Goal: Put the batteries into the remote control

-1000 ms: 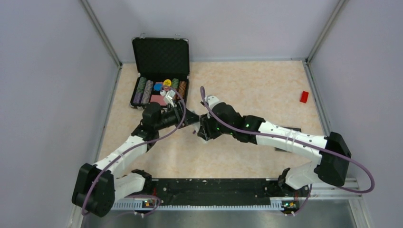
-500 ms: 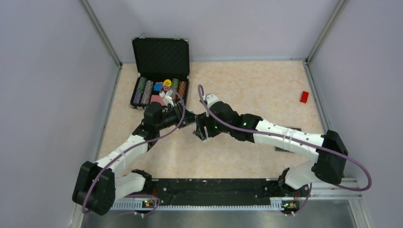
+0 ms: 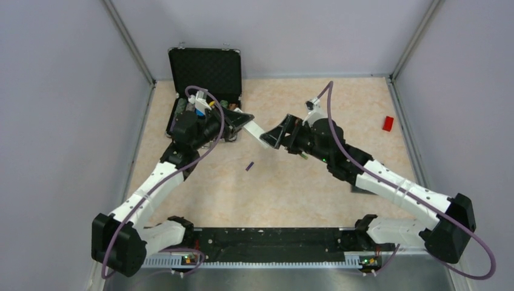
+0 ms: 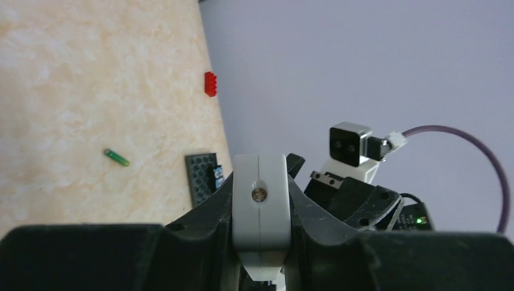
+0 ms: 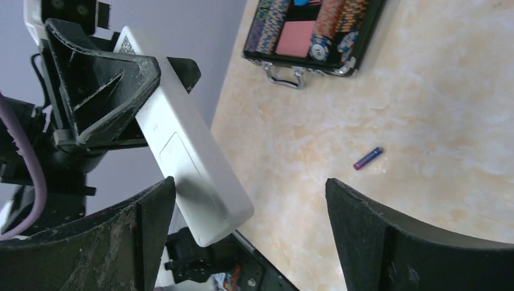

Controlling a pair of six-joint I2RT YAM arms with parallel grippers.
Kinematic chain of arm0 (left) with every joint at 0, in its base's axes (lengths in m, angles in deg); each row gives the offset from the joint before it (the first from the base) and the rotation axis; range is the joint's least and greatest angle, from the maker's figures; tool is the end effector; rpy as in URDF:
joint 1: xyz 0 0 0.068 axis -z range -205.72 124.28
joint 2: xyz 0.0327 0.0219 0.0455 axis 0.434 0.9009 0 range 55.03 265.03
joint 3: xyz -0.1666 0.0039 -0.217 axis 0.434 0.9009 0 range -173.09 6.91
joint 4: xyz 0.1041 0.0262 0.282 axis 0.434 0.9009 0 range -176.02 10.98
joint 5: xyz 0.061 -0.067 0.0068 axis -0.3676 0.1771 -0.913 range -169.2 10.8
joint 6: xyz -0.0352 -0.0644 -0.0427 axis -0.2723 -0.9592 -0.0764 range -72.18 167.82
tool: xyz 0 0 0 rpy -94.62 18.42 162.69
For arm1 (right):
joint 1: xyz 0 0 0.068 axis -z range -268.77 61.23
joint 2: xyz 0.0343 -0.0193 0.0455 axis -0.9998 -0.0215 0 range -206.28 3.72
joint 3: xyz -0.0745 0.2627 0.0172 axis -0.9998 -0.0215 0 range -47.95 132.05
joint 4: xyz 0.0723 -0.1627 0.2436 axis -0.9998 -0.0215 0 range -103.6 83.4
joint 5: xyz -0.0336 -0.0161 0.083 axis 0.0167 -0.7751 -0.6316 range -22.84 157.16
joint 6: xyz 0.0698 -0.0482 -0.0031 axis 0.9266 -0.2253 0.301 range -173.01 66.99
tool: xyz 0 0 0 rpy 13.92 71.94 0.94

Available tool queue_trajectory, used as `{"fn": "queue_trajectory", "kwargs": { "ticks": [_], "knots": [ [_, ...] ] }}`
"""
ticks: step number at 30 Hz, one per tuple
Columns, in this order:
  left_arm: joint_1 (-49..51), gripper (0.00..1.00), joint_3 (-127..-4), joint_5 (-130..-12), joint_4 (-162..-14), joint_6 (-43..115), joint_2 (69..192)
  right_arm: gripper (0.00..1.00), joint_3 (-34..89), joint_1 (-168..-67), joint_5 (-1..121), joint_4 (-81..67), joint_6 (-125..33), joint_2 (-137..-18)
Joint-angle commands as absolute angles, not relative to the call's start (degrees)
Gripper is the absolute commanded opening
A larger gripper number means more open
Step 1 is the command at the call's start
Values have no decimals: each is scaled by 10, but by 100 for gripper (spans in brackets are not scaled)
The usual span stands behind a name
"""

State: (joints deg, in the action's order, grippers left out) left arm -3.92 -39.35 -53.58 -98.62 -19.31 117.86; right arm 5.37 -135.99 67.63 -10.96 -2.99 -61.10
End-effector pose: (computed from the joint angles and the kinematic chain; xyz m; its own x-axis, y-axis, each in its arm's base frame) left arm 0.2969 -0.1535 0.3147 -0.7026 -0.6137 -0.3601 0.2266 0.2868 -0.9308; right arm 0.2343 0.2521 0.3140 -0.6776 0.3959 -0.6198 -0.3259 0.5939 0.7356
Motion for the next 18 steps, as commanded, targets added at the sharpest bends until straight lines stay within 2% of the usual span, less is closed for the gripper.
{"fn": "queue_trajectory", "kwargs": {
  "ticks": [1, 8, 18],
  "knots": [
    [-39, 0, -412, -556, -1075, -309, 1213, 90, 66, -1345, 630, 7, 38, -631],
    [-32, 0, -394, -562, -1192, -377, 1250, 85, 75, -1323, 604, 108, 99, -672],
    [-25, 0, -356, -616, -1179, -370, 1193, 65, 6, -1297, 589, 186, 153, -658]
  ]
}}
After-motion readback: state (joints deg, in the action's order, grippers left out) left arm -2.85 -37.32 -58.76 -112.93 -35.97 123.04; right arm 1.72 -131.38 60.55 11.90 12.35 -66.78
